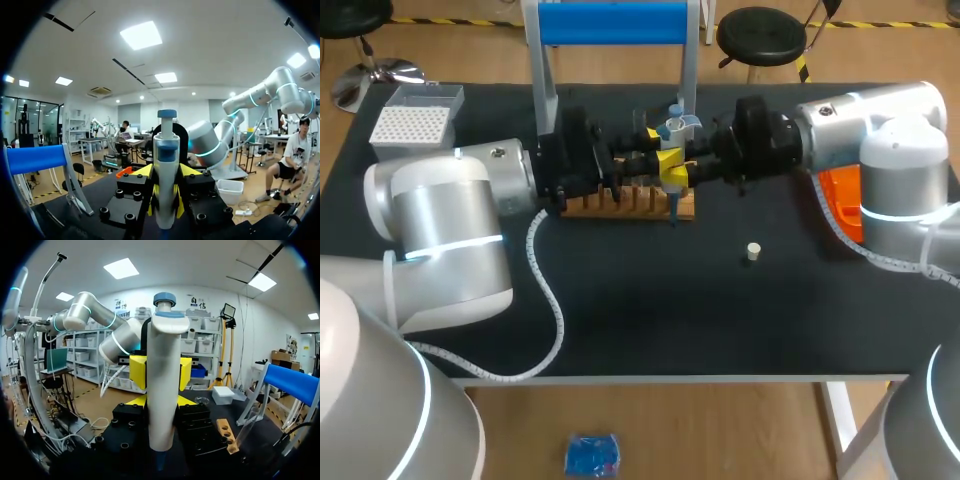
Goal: Invert the test tube, pick up the pipette, mount the tip to pipette, aspirate from beaker and dispense into the tube, eject the tip, return the pipette, and cap with the stopper.
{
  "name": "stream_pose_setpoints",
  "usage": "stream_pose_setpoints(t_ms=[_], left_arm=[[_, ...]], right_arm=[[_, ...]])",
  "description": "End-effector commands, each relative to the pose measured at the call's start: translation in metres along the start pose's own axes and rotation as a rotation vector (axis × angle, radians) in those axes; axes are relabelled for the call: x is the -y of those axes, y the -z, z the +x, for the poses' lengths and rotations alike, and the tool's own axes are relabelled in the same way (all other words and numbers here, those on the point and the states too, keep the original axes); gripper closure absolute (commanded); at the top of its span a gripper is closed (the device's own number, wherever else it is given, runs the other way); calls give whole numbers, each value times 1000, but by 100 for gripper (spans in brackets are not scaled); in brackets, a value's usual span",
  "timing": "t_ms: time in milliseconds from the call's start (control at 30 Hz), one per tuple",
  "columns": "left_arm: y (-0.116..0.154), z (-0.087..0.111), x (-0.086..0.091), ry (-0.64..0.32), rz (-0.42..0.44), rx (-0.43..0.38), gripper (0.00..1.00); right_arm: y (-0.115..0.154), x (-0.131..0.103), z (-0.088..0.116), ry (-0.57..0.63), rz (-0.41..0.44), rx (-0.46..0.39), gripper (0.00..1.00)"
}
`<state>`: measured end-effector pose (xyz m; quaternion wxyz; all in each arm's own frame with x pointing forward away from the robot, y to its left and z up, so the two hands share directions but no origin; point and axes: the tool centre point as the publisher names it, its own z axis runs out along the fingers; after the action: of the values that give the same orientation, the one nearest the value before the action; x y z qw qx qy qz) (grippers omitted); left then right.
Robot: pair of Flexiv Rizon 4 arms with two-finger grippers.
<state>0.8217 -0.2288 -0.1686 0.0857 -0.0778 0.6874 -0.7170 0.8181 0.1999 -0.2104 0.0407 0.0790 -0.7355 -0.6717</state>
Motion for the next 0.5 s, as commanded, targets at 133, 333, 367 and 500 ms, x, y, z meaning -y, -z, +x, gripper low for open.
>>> stream_pose_setpoints(t_ms=[133,333,367,500], left_arm=[[-1,0,0,0,-1,4,100],[-1,0,0,0,-1,4,100],[-1,0,0,0,-1,4,100],[-1,0,0,0,-1,4,100]], right_arm=[[1,-1,-1,-3,7,1,0],[6,1,-1,-13,9,7,0],[8,1,-2,-13,11,8,0],[27,-4,-2,1,24,15,0]])
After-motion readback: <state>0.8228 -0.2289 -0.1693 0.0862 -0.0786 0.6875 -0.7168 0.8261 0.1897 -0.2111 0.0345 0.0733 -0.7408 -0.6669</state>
